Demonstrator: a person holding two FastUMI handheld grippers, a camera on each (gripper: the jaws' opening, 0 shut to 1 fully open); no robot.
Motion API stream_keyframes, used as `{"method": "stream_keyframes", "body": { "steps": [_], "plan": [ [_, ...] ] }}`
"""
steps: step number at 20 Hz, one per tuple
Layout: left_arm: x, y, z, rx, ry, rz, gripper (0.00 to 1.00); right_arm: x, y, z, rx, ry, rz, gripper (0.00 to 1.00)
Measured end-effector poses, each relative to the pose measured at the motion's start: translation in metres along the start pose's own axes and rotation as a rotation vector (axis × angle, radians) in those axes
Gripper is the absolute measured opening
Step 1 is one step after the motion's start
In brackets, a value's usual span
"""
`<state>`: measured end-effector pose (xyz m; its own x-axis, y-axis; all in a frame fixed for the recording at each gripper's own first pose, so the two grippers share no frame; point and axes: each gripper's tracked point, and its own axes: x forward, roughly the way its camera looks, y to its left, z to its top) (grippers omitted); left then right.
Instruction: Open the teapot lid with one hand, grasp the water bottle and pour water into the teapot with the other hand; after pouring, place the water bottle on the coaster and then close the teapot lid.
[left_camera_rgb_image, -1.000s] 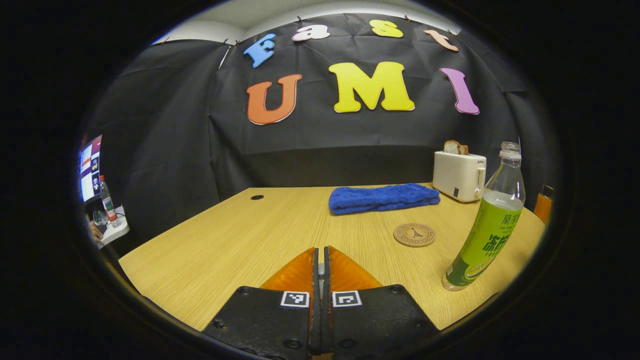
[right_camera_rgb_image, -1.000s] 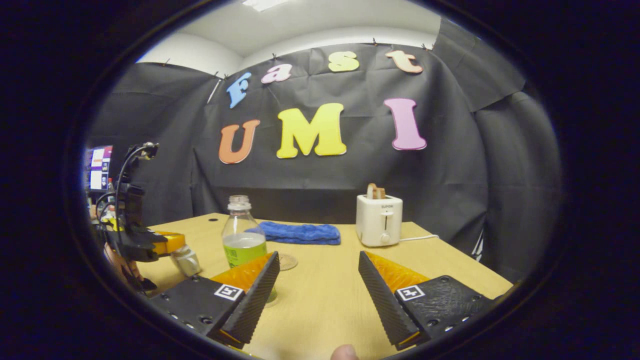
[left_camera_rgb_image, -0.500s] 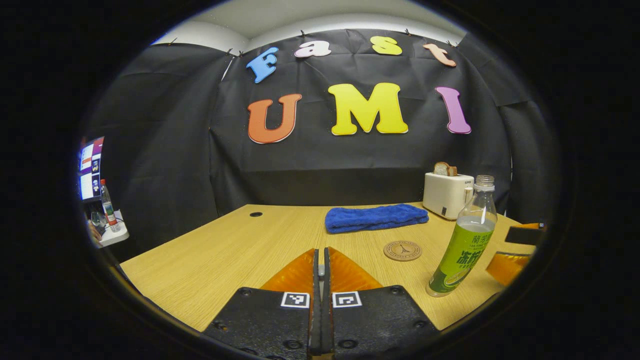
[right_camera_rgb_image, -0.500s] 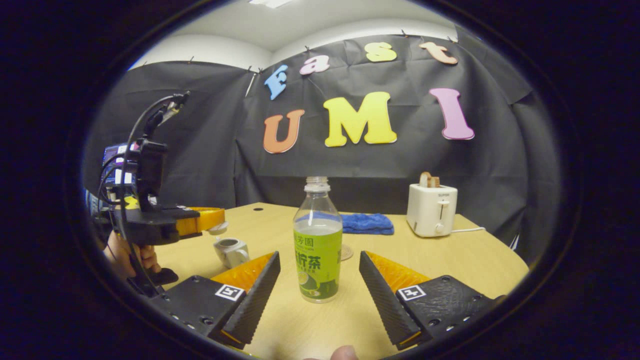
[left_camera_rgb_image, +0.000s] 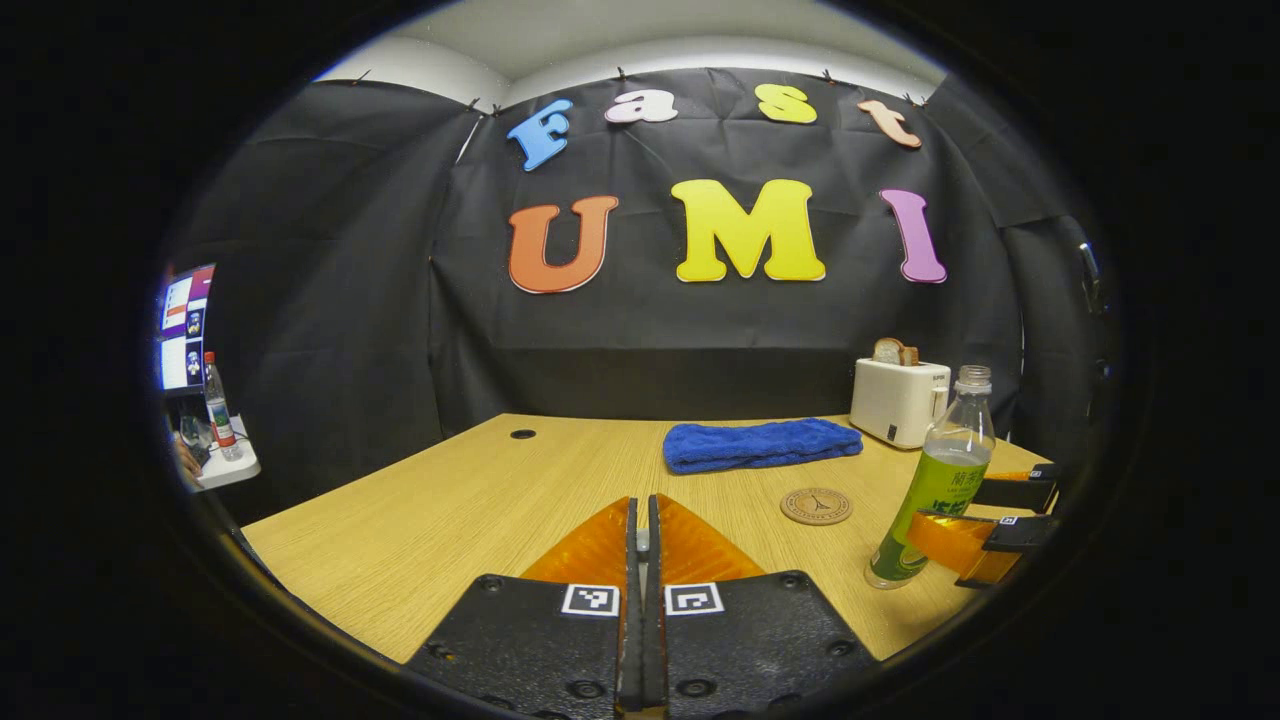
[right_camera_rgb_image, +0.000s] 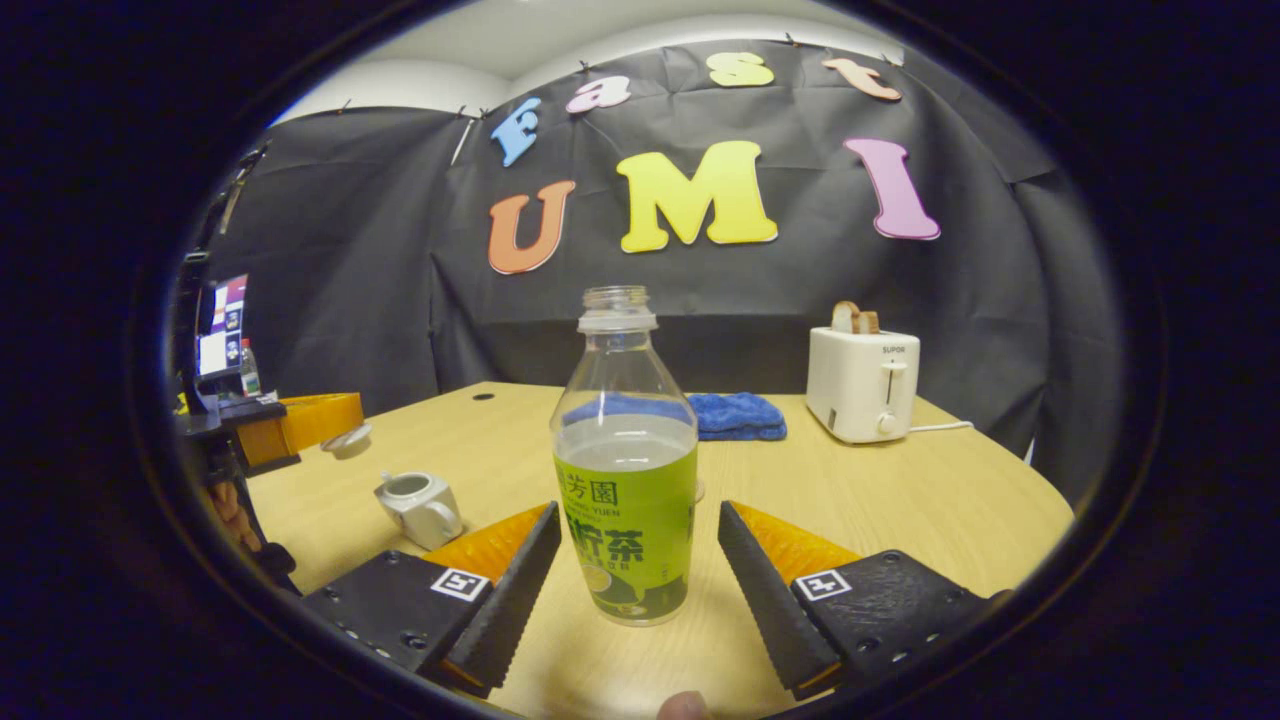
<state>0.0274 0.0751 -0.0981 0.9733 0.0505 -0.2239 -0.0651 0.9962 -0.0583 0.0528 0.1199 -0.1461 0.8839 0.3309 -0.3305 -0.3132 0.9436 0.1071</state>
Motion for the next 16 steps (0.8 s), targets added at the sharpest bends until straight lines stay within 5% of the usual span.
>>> {"method": "stream_keyframes", "body": {
  "steps": [6,16],
  "plan": [
    [0.001,0.007,0.007,-0.007,-0.024,-0.009,0.03,-0.002,0.007,0.010,-0.103,-0.007,-0.041,0.74],
    [0.006,0.037,0.015,-0.034,-0.064,-0.038,0.03,0.020,0.027,0.028,-0.708,0.090,-0.014,0.71]
  ]
}}
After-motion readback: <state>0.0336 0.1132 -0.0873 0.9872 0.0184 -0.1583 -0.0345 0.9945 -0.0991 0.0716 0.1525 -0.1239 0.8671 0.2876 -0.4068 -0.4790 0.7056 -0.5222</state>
